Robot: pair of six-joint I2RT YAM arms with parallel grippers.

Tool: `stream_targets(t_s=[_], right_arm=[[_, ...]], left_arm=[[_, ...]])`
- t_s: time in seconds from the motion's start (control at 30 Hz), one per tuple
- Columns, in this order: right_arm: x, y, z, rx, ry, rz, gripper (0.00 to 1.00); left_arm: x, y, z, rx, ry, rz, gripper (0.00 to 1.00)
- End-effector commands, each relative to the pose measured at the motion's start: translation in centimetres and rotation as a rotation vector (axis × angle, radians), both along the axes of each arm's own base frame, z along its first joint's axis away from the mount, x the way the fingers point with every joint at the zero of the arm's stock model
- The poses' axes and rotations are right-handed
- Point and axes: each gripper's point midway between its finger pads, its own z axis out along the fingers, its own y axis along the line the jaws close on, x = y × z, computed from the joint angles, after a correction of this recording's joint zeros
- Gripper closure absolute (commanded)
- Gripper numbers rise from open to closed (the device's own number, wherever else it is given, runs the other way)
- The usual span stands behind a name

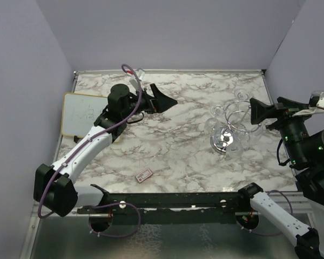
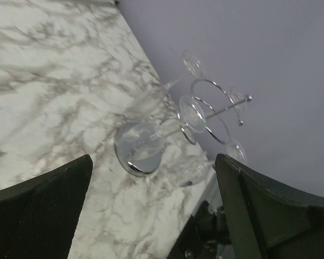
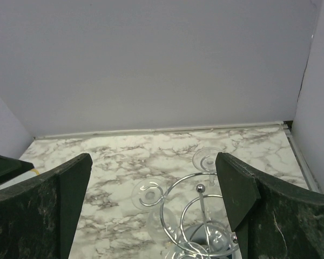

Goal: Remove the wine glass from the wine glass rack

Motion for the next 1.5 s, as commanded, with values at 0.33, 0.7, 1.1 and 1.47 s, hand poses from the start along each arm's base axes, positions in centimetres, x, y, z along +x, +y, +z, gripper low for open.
stream_targets(t_s=[0.33,0.7,1.1,1.47], right_arm=[[-1.4,7.4,-2.5,0.067,0.111,0.393,0.0],[-2.2,6.9,-1.3,0.177,0.087,0.382,0.0],[-4.0,6.5,-1.2,0.149,-0.016,0.421,0.0],[-3.5,5.9,-2.2,0.14,0.009,0.375,0.0]], left_arm=[[-6.3,-13.9,-1.9,-0.182,0.264,-0.309,0.07],[-2.7,-17.0,-4.8,-0.183,0.372,-0.242,0.25],[-0.3,-19.2,-6.5,-0.163,0.389,-0.22,0.4],[0.8,-19.8,-6.1,-0.124,0.376,-0.195,0.53]])
